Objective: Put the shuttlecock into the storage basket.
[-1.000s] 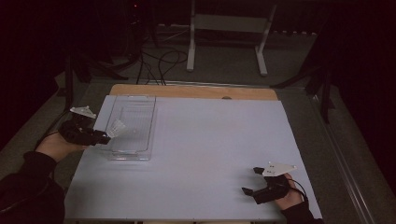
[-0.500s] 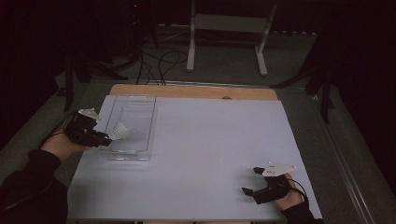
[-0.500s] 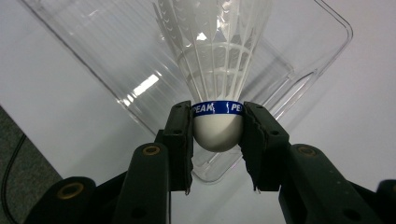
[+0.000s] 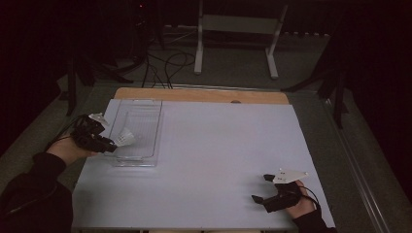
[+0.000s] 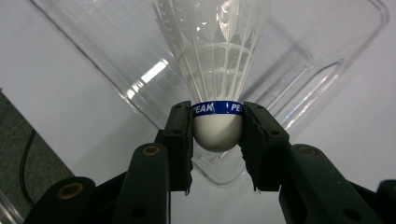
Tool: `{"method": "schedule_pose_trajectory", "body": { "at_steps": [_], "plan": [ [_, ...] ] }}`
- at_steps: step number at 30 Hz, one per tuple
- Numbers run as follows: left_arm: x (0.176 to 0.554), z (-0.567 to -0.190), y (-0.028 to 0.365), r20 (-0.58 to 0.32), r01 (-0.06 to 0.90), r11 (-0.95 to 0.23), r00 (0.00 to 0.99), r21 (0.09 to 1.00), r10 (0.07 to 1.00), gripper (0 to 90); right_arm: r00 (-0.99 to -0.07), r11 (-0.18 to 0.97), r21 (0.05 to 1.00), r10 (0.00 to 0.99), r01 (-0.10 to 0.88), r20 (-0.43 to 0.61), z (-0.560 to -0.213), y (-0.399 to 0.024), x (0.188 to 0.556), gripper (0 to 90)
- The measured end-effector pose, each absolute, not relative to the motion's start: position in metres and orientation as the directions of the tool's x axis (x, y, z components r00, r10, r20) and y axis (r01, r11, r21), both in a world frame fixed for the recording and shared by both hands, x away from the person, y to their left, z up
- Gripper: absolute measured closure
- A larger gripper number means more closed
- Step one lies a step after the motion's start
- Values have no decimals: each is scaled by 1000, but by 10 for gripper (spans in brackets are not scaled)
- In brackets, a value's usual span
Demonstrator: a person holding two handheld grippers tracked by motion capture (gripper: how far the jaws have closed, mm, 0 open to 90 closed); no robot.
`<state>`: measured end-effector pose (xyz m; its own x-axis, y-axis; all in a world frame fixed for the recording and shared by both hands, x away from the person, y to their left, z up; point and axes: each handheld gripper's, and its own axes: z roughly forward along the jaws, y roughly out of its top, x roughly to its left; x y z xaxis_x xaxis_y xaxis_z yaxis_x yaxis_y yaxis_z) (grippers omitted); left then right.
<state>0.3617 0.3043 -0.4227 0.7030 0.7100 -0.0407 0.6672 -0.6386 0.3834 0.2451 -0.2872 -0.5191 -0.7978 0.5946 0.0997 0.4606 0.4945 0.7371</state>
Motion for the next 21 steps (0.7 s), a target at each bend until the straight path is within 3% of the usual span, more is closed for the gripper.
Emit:
{"method": "schedule_pose_trajectory", "body": {
  "at_steps": [11, 21],
  "plan": [
    [364, -426, 305, -74, 690, -621, 689, 372, 721, 646, -798, 493, 737, 593, 462, 103, -519, -287, 245, 79],
    [361, -412, 301, -51, 708, -571, 645, 416, 763, 320, -798, 495, 735, 594, 463, 102, -519, -287, 245, 79]
  ]
}}
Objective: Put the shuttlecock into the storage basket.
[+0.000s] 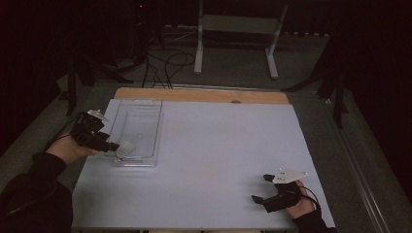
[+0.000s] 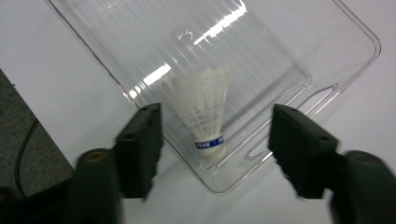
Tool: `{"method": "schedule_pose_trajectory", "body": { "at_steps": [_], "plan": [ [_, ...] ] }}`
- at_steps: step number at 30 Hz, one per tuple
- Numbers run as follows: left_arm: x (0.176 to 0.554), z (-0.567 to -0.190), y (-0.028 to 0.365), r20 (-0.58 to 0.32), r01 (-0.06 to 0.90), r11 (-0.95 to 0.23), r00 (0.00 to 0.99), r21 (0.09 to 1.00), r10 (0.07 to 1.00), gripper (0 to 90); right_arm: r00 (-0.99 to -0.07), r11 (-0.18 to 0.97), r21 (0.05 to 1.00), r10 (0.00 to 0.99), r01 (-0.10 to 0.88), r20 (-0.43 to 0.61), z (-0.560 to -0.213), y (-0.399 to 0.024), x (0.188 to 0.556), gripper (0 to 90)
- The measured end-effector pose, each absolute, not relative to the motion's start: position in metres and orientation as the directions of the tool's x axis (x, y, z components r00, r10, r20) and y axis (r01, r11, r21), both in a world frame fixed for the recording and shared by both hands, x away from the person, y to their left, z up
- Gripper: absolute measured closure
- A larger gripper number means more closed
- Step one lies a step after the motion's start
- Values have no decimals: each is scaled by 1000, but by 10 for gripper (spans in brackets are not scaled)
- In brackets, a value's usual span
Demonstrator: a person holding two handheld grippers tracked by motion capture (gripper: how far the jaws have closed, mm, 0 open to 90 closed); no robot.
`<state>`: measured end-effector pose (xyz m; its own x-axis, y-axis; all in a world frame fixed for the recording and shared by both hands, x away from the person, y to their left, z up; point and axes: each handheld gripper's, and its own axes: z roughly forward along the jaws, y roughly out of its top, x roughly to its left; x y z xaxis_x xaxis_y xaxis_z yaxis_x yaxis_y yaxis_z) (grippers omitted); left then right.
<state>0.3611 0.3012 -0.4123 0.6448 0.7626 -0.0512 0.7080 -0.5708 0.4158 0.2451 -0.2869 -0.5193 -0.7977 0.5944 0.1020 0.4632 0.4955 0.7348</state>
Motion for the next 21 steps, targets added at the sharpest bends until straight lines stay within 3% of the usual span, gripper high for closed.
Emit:
{"method": "schedule_pose_trajectory", "body": {
  "at_steps": [8, 10, 21],
  "plan": [
    [357, -414, 297, -32, 669, -602, 680, 437, 733, 123, -802, 497, 738, 589, 457, 101, -519, -287, 245, 79],
    [355, -414, 295, -8, 662, -621, 687, 420, 727, 18, -802, 496, 738, 589, 457, 101, -519, -287, 245, 79],
    [357, -409, 292, -37, 639, -611, 705, 468, 709, 1, -803, 496, 738, 587, 458, 104, -519, -287, 245, 79]
  ]
}}
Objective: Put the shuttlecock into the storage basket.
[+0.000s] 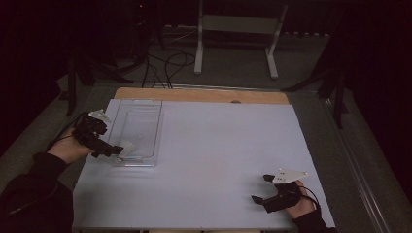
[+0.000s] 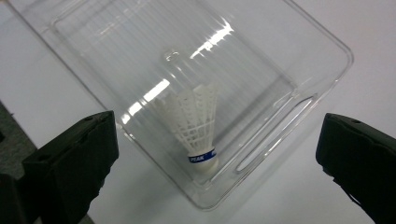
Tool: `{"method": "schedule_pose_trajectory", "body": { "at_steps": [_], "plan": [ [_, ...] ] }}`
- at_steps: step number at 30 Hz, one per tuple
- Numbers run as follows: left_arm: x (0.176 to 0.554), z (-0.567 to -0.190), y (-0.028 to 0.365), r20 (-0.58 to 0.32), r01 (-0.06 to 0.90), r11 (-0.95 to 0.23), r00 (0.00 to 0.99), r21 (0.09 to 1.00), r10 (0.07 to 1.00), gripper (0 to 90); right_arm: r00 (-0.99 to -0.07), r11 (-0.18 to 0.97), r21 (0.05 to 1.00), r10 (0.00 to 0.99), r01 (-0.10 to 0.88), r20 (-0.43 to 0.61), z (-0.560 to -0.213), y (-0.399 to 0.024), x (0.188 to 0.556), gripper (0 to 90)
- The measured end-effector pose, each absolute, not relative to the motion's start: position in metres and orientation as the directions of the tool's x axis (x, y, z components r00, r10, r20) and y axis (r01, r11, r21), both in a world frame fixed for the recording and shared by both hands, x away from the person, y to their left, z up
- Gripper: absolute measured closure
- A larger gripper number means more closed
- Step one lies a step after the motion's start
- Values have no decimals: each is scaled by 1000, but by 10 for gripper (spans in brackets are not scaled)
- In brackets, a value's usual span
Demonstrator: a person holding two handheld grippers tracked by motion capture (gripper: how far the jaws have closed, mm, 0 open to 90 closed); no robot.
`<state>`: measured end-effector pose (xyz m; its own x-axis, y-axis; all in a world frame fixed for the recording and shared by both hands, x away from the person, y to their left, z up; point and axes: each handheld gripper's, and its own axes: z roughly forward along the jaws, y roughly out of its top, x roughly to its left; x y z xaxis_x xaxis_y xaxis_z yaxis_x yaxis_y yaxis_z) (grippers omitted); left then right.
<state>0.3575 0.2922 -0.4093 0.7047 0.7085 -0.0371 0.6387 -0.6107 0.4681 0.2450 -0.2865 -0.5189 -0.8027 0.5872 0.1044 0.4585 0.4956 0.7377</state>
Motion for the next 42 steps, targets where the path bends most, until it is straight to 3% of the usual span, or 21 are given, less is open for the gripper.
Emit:
{"method": "schedule_pose_trajectory", "body": {
  "at_steps": [42],
  "plan": [
    [360, -387, 246, -35, 555, -634, 767, 538, 641, 0, -807, 499, 738, 580, 455, 106, -519, -285, 245, 79]
  ]
}}
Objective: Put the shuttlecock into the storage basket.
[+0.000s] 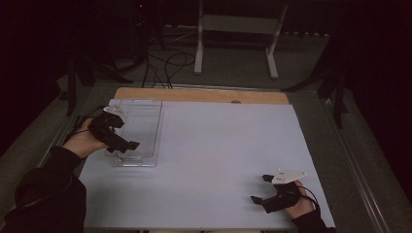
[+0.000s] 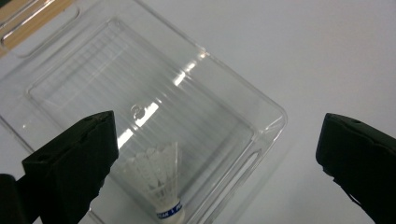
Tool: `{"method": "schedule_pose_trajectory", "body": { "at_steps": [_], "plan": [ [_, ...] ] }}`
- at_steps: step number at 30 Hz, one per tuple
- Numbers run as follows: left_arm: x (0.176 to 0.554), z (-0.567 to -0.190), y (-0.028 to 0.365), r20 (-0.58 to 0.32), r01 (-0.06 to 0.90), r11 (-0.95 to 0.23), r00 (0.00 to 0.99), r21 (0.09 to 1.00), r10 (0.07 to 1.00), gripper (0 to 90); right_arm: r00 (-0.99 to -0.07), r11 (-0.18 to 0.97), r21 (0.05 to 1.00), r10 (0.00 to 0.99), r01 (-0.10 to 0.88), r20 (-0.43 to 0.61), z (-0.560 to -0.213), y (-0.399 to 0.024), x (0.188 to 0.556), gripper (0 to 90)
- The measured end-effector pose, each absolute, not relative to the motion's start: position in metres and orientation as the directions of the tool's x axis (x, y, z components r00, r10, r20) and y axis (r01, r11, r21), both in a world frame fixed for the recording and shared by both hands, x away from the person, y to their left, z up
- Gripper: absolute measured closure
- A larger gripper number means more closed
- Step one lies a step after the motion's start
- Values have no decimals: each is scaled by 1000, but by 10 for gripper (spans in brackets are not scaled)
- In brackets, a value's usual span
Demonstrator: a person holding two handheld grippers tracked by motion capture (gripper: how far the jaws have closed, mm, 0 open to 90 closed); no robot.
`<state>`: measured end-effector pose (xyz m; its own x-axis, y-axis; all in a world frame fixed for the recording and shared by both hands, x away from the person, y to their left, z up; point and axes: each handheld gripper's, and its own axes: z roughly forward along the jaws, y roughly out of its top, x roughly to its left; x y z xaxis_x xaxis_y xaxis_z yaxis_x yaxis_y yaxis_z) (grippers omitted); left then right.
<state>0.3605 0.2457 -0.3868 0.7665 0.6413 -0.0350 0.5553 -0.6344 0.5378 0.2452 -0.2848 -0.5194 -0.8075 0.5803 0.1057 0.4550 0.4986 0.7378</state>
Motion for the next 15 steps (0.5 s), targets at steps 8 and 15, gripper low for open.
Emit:
{"method": "schedule_pose_trajectory", "body": {
  "at_steps": [8, 15],
  "plan": [
    [361, -386, 236, -50, 538, -640, 785, 549, 618, 0, -808, 501, 738, 581, 453, 101, -519, -284, 244, 79],
    [360, -381, 222, -50, 505, -656, 812, 562, 582, 0, -808, 500, 739, 581, 452, 102, -518, -284, 244, 79]
  ]
}}
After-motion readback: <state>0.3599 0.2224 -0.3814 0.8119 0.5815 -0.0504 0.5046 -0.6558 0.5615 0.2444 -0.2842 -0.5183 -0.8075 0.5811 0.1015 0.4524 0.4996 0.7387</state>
